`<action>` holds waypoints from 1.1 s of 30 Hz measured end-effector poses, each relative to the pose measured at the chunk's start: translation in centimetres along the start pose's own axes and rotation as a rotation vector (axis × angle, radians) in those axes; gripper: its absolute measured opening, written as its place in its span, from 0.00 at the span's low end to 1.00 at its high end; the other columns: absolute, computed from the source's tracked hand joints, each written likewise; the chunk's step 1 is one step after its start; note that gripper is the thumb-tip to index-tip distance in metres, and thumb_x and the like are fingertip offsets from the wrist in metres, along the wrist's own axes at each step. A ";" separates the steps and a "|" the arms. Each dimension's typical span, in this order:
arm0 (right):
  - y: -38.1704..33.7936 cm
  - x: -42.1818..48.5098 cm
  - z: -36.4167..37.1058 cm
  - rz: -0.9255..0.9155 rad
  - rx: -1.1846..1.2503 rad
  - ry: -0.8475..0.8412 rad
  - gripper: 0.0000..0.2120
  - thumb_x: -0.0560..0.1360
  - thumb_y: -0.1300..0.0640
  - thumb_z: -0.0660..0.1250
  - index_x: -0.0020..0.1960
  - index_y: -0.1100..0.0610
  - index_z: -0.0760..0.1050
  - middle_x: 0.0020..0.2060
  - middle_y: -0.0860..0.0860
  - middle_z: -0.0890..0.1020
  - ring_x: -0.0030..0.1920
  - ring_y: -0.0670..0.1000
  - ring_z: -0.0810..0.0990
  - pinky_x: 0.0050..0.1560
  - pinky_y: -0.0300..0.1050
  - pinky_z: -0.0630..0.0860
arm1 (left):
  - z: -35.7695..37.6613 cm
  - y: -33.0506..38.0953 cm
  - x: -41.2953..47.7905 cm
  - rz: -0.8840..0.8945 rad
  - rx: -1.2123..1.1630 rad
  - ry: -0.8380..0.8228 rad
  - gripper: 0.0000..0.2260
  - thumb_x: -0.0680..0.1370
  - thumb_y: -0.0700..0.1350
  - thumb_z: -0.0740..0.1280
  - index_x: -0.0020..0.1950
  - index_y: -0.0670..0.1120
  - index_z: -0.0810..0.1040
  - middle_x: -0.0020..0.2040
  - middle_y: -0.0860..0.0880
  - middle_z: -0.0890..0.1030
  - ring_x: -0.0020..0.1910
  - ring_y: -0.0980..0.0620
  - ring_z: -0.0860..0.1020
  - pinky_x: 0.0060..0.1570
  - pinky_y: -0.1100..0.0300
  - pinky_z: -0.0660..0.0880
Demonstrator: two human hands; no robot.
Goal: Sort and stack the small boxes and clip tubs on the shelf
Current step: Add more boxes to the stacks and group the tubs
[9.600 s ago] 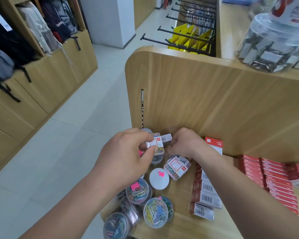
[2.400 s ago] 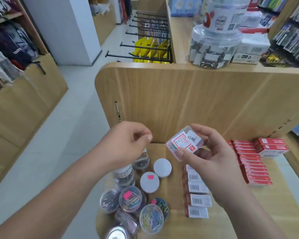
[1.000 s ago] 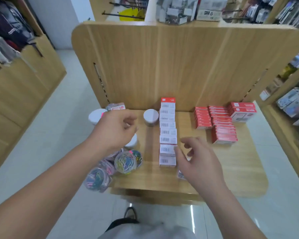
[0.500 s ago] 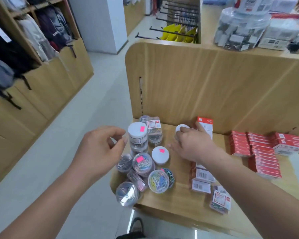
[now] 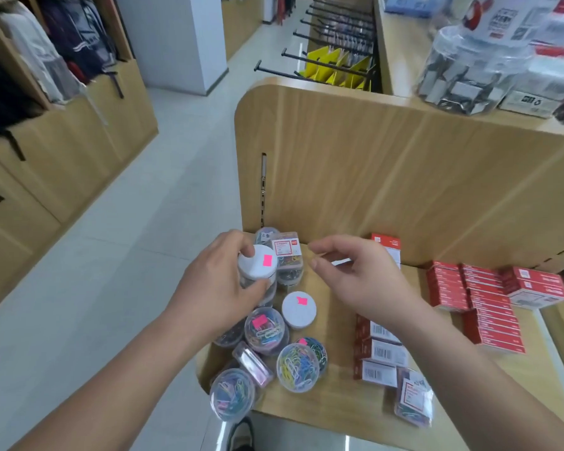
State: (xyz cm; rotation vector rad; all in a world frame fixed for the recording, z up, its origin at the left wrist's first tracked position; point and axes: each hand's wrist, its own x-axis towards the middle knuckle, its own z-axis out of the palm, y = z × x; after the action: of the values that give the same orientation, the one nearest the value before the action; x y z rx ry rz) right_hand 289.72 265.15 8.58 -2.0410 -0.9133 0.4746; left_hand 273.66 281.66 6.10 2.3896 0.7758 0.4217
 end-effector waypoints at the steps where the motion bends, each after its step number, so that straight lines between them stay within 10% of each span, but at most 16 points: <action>1: -0.1 -0.4 0.1 0.015 0.047 -0.001 0.05 0.76 0.53 0.74 0.52 0.46 0.83 0.38 0.33 0.83 0.38 0.37 0.81 0.39 0.28 0.73 | 0.0 0.0 0.1 -0.006 -0.006 -0.016 0.19 0.71 0.52 0.77 0.50 0.57 0.68 0.52 0.59 0.74 0.50 0.55 0.74 0.43 0.58 0.70; 17: 2.4 1.6 -4.1 0.162 -0.100 0.040 0.21 0.62 0.44 0.81 0.50 0.47 0.77 0.42 0.43 0.83 0.37 0.43 0.79 0.39 0.40 0.75 | 4.6 5.9 4.4 0.312 -0.349 -0.212 0.13 0.72 0.38 0.77 0.48 0.50 0.77 0.57 0.59 0.78 0.53 0.60 0.78 0.51 0.63 0.77; 25: 6.2 4.1 -2.4 0.013 -0.716 0.133 0.21 0.68 0.41 0.74 0.58 0.48 0.79 0.45 0.48 0.81 0.53 0.54 0.78 0.47 0.47 0.76 | 5.2 4.9 2.5 0.368 0.594 -0.359 0.20 0.71 0.67 0.67 0.47 0.51 0.79 0.47 0.53 0.81 0.56 0.49 0.74 0.53 0.55 0.71; 33: 8.3 3.1 -3.1 -0.085 -0.608 0.304 0.16 0.71 0.43 0.76 0.53 0.53 0.84 0.48 0.50 0.78 0.48 0.55 0.79 0.39 0.45 0.73 | 6.8 6.3 2.5 0.367 0.767 -0.420 0.14 0.74 0.57 0.69 0.51 0.48 0.81 0.49 0.47 0.82 0.58 0.45 0.75 0.53 0.54 0.68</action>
State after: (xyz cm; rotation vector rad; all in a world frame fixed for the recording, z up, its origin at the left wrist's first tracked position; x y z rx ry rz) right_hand 297.25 262.59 3.62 -2.5062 -1.0307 -0.1909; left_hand 281.41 276.03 4.96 3.1906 0.3224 -0.3110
